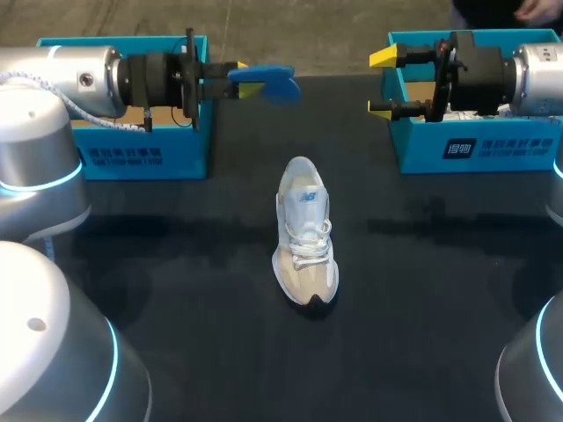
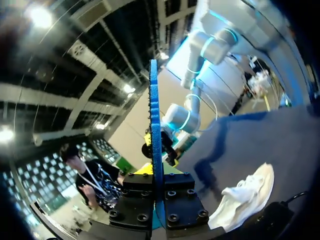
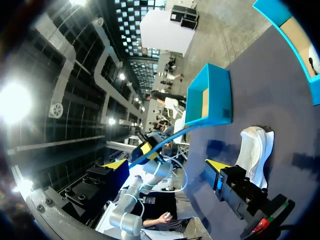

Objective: Take the shoe out of the shoebox, open the shoe tongue, remove and reinsert the insole, then place the shoe into the shoebox

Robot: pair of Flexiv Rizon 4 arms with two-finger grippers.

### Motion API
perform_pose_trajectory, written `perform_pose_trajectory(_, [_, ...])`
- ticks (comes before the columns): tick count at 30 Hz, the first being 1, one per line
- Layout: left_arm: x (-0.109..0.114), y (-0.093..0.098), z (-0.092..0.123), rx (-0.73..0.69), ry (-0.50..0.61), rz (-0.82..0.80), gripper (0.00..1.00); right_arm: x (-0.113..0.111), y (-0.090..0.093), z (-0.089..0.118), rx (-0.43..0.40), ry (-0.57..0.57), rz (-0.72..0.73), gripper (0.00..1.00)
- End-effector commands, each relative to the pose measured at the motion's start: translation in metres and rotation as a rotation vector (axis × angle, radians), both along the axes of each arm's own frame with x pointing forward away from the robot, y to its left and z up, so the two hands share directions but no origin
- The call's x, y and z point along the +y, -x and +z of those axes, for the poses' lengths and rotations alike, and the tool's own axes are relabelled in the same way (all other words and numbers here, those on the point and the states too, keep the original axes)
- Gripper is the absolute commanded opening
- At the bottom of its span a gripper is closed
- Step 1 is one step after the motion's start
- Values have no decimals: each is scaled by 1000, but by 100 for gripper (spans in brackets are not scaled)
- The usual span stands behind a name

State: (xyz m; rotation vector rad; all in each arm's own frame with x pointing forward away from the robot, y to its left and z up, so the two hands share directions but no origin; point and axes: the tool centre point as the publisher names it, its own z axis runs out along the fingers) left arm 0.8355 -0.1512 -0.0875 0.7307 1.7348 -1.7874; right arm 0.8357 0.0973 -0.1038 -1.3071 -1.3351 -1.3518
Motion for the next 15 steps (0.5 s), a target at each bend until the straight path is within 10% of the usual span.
perform_pose_trajectory(1, [-2, -2, 0, 633, 64, -31, 0, 2, 0, -1, 0, 0, -1, 100])
perform_pose_trajectory(13, [-2, -2, 0, 633, 64, -31, 0, 2, 0, -1, 0, 0, -1, 100])
perform_pose_trajectory(15, [-2, -3, 0, 826, 74, -35, 0, 2, 0, -1, 0, 0, -1, 100])
